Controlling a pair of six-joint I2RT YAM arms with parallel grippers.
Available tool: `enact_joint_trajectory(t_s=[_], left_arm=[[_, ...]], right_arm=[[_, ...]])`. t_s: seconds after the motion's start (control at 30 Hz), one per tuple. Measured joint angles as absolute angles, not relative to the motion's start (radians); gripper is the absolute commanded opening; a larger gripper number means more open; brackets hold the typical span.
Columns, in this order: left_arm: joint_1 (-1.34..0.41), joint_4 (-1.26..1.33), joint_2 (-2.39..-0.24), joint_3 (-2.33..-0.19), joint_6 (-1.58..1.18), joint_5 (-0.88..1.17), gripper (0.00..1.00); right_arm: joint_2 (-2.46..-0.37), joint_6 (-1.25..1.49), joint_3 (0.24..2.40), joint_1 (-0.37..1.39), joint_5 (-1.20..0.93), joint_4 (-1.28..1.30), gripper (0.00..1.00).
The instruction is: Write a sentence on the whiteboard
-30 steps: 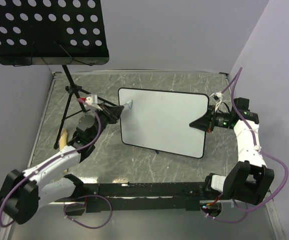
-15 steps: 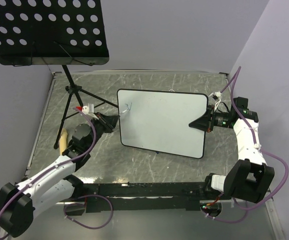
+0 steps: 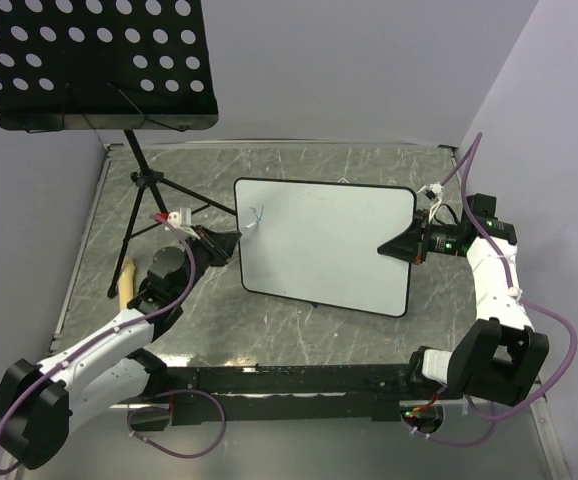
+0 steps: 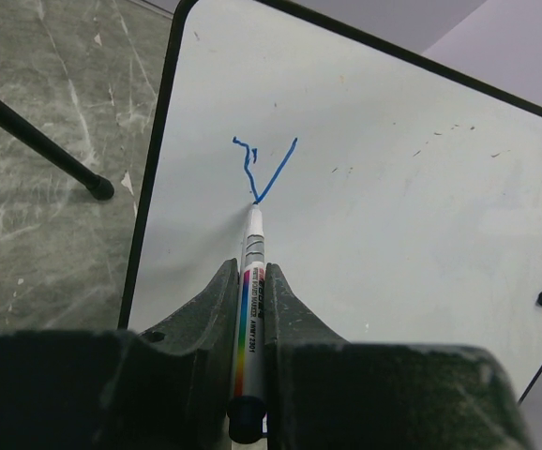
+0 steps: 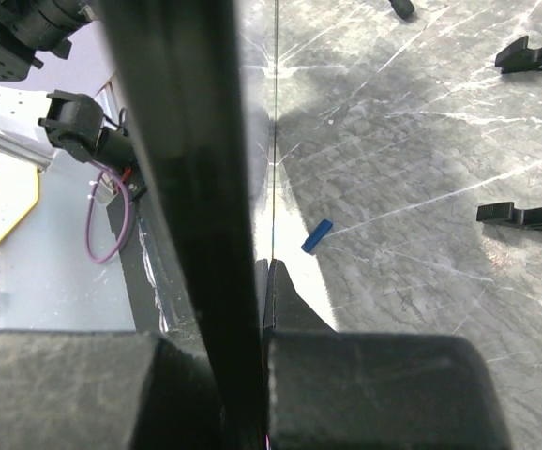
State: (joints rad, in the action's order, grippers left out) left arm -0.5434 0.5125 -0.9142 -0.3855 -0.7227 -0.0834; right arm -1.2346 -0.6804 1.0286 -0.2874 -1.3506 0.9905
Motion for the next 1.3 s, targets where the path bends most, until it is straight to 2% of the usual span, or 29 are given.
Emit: enact_joint_trajectory(t_s=[1.3], left_arm=[[-0.543, 0.561, -0.973, -0.406, -0.722, -0.076, 0.01]], right_arm=[[-1.235, -0.690, 1.029, -0.287, -1.351, 0.996, 0.00]])
